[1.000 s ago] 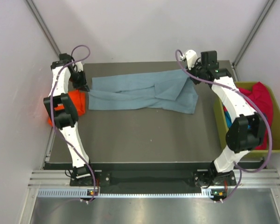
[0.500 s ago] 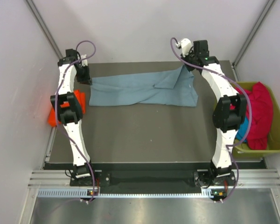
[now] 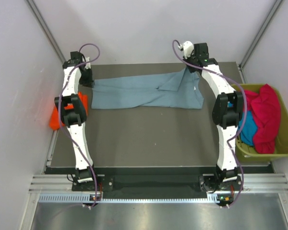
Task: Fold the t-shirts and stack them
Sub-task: Fold the tshirt
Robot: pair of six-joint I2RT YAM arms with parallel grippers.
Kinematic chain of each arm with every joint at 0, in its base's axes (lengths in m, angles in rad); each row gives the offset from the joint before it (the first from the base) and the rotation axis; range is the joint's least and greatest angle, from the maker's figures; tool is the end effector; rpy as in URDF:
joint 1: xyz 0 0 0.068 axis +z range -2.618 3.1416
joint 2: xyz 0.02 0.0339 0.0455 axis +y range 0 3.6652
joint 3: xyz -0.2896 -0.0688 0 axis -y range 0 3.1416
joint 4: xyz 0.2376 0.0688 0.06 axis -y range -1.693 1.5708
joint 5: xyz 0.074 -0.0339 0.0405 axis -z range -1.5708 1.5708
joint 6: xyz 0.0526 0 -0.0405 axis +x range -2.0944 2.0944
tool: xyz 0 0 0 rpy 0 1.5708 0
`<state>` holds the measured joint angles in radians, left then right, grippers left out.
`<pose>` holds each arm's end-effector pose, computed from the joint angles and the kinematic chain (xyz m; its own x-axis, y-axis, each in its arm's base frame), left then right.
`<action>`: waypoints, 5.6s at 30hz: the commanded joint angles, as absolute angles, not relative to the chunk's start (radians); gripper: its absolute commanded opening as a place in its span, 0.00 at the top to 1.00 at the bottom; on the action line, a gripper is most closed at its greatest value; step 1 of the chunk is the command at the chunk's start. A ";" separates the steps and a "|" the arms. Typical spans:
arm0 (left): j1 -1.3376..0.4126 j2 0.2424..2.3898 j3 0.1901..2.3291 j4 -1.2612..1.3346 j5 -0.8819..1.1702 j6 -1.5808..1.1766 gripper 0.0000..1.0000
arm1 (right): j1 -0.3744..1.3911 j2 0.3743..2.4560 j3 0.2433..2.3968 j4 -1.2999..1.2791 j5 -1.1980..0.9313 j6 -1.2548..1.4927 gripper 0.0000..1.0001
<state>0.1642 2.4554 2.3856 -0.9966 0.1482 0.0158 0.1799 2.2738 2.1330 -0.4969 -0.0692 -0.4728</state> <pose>0.5401 0.0816 0.2299 -0.8650 -0.1275 -0.4853 -0.0776 0.9895 -0.1216 0.5429 0.1024 0.2852 -0.4153 -0.5373 -0.7341 -0.4743 0.8165 -0.3292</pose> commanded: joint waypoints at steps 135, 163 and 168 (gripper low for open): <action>0.021 2.172 1.782 -0.907 0.219 -0.169 0.54 | 0.198 2.370 2.013 -0.477 -0.439 0.038 0.68; 0.021 2.194 1.793 -0.904 0.221 -0.169 0.54 | 0.233 2.428 2.117 -0.440 -0.449 0.072 1.00; 0.020 2.191 1.783 -0.899 0.221 -0.169 0.54 | 0.233 2.442 2.175 -0.410 -0.440 0.080 1.00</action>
